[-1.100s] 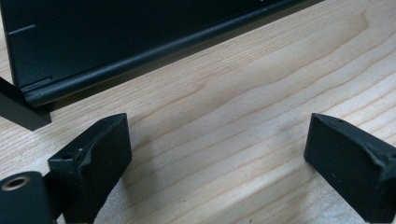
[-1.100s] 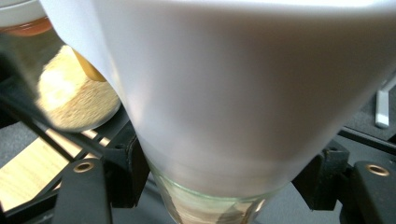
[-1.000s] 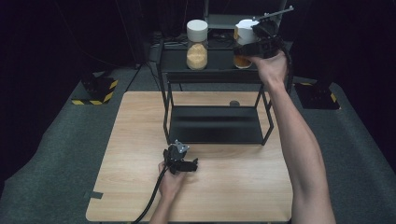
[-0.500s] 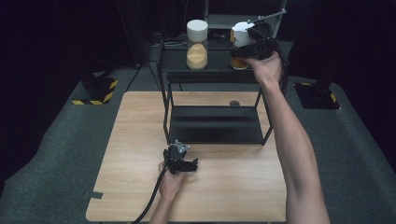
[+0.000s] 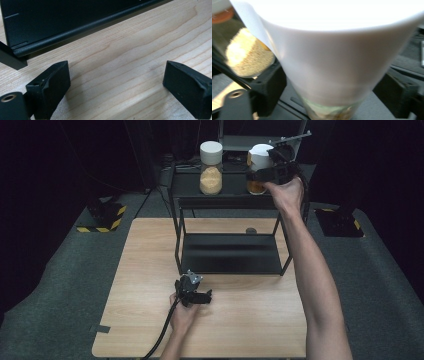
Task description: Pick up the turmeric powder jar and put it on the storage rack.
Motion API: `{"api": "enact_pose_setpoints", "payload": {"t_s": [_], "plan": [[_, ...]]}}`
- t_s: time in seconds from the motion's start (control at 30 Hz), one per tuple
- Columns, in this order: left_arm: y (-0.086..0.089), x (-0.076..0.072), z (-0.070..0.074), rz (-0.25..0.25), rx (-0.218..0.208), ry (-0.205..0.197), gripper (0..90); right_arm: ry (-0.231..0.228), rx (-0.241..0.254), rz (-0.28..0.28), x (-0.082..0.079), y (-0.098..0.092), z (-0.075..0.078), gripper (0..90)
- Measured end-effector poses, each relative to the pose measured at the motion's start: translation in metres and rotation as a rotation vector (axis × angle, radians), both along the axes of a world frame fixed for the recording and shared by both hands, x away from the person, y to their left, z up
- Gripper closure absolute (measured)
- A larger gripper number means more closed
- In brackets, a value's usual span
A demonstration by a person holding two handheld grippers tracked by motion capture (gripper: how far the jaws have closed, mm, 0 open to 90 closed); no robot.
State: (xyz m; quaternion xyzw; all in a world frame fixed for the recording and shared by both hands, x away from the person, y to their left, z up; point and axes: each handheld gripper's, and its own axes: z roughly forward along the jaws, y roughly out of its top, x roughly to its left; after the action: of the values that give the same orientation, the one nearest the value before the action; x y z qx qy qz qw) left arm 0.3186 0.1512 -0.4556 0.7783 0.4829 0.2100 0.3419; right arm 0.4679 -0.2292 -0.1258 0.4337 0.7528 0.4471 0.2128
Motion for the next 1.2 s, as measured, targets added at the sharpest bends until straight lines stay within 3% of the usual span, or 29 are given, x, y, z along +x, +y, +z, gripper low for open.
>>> {"api": "enact_pose_setpoints", "payload": {"t_s": [0.1, 0.3, 0.6, 1.2], "plan": [[0.000, 0.000, 0.000, 0.000, 0.000, 0.000, 7.3, -0.005, 0.032, 0.012, -0.003, -0.007, -0.005, 9.6], [0.000, 0.000, 0.000, 0.000, 0.000, 0.000, 7.4, -0.011, 0.033, 0.029, -0.012, -0.016, -0.008, 7.4], [0.000, 0.000, 0.000, 0.000, 0.000, -0.001, 7.3, -0.045, 0.075, 0.054, -0.031, -0.033, -0.018, 6.4], [0.000, 0.000, 0.000, 0.001, 0.000, -0.001, 7.3, -0.071, 0.067, 0.083, -0.056, -0.057, -0.027, 6.4]]}}
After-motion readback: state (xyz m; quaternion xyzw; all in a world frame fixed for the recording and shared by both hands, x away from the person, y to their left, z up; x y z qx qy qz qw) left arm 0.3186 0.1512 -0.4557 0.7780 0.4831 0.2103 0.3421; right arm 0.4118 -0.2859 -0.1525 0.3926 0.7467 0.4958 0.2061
